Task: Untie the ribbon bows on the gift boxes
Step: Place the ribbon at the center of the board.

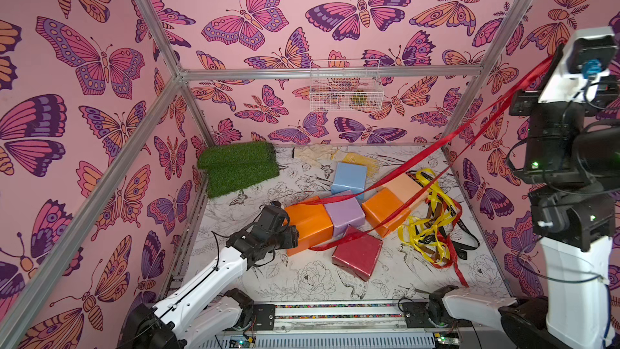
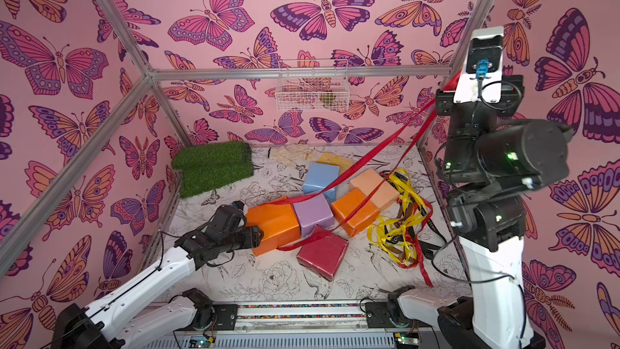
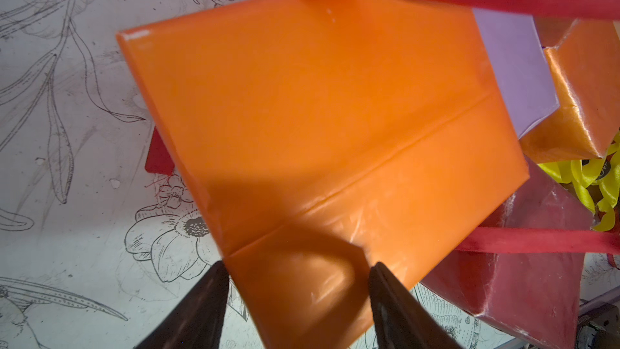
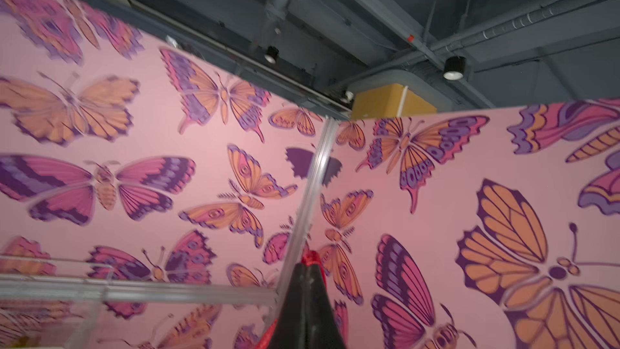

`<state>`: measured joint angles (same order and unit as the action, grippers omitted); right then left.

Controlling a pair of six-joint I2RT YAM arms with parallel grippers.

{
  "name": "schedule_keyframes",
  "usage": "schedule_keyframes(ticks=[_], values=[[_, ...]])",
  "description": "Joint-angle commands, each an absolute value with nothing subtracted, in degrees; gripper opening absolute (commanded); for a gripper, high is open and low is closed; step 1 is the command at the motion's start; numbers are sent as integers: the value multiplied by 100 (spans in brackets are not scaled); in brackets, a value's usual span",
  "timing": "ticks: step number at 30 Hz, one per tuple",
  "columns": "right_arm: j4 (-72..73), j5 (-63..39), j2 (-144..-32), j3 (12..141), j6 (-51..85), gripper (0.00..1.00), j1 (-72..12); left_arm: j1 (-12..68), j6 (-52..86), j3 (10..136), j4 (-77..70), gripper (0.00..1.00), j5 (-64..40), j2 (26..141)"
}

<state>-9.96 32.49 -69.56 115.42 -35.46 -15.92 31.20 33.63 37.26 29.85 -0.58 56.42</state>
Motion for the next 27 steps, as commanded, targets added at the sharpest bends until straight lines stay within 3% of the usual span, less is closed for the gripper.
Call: schedule_keyframes(ticks=[1,9,16,24,25,27], values=[[-1922,3273,-6972,10918,-1838,0,-682,3138,3243,3708,3344,68,168,5715],[-2797,2188,-7059,8936,935,0,867,3138,3237,3691,3343,68,193,5572],[-3427,2365,-7541,7954,1523,0,938,3138,3219,3704,3339,68,194,5625],[-4054,2022,-8709,8331,1675,0,1262,3138,3219,3693,3319,68,167,5565],[-4264,1986,-8908,8521,1632,6,1274,3138,3219,3688,3313,68,167,5555],[-4943,1677,-9319,9046,1517,39,1265,3138,3225,3691,3319,68,167,5537]])
